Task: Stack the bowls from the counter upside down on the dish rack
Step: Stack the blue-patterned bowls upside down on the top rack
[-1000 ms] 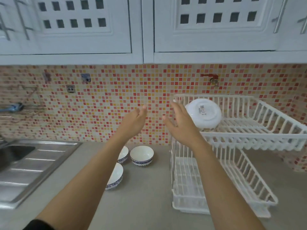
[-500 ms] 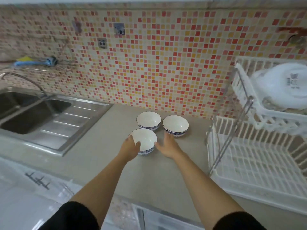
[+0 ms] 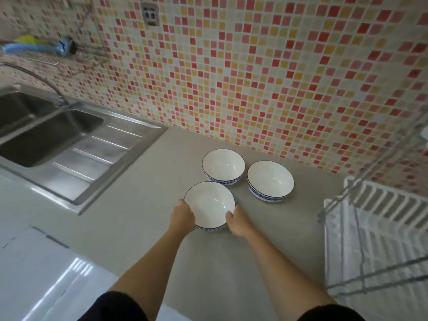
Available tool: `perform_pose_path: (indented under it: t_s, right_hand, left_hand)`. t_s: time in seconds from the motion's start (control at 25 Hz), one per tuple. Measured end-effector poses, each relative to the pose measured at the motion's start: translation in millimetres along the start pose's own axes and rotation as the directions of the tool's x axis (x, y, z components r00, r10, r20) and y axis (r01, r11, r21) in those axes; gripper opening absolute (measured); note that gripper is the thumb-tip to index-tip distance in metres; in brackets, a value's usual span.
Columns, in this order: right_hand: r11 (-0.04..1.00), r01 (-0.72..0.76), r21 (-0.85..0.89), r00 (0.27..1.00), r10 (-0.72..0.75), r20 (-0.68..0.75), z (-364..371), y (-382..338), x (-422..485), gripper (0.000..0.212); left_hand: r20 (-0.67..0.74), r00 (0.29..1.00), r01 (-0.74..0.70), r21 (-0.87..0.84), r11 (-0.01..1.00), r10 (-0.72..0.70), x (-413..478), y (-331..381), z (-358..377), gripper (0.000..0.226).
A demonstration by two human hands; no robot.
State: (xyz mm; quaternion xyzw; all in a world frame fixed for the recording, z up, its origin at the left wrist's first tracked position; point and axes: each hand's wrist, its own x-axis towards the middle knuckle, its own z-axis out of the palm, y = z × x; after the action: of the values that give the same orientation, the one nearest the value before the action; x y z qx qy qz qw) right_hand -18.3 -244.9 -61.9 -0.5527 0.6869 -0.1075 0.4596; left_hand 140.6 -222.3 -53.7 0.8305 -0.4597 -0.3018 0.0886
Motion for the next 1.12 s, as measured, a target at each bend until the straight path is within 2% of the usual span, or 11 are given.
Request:
perform_pose_path:
  t_s: [0.12,0.24,0.36,0.48,0.56,0.64,0.72,0.8,0.96,1.04,1.12]
  right_hand:
    - [0.998,0.009,0.069,0.996,-0.016,0.092,15.5,24.3,35.8,0.046]
    - [0.988,0.057,0.143,0.987,-0.077,0.143,20.9,41.2,51.4,0.052]
    - [0.949,0.131,0.286,0.991,-0.136,0.000,-22.2,-16.9,-47.6,0.029]
    - [0.834,0.223,0.504,0.975,-0.180,-0.134,-56.9,-49.4,-109.9,0.039]
    - [0.713,0.246,0.657,0.969,-0.167,-0.182,-81.8,-70.4,-158.6,0.043]
    - [0.613,0.320,0.722,0.947,-0.194,-0.255,-102.8,-78.2,-206.8,0.045]
    - [0.559,0.448,0.698,0.894,-0.259,-0.366,-122.0,-77.2,-254.0,0.040]
    - [0.525,0.550,0.649,0.834,-0.314,-0.454,-141.6,-71.1,-293.9,0.040]
    - [0.480,0.636,0.604,0.770,-0.440,-0.461,-190.4,-47.1,-364.7,0.057]
    - [0.508,0.700,0.502,0.714,-0.514,-0.476,-218.2,-30.4,-393.4,0.073]
    - [0.527,0.761,0.378,0.644,-0.552,-0.529,-251.4,-11.3,-415.1,0.079]
  left_hand:
    - [-0.020,1.000,0.024,-0.040,0.999,-0.025,0.1,-1.2,0.8,0.043]
    - [-0.051,0.999,-0.008,-0.199,0.980,-0.002,-14.2,-3.3,-13.1,0.040]
    - [-0.140,0.986,-0.143,-0.402,0.904,0.093,-49.8,3.8,-41.3,0.039]
    - [-0.312,0.920,-0.376,-0.533,0.758,0.237,-107.6,21.5,-80.7,0.026]
    - [-0.382,0.867,-0.498,-0.631,0.595,0.321,-150.6,34.9,-107.5,0.022]
    - [-0.395,0.838,-0.533,-0.739,0.411,0.376,-194.3,47.8,-130.5,0.034]
    - [-0.406,0.802,-0.550,-0.788,0.277,0.437,-233.4,59.4,-146.6,0.048]
    - [-0.423,0.760,-0.570,-0.798,0.194,0.494,-269.5,74.4,-159.6,0.058]
    - [-0.463,0.625,-0.615,-0.788,0.031,0.629,-332.4,114.7,-164.3,0.029]
    - [-0.470,0.548,-0.618,-0.785,-0.044,0.692,-357.1,136.0,-157.8,0.026]
    - [-0.443,0.470,-0.607,-0.790,-0.085,0.764,-376.9,163.6,-151.7,0.027]
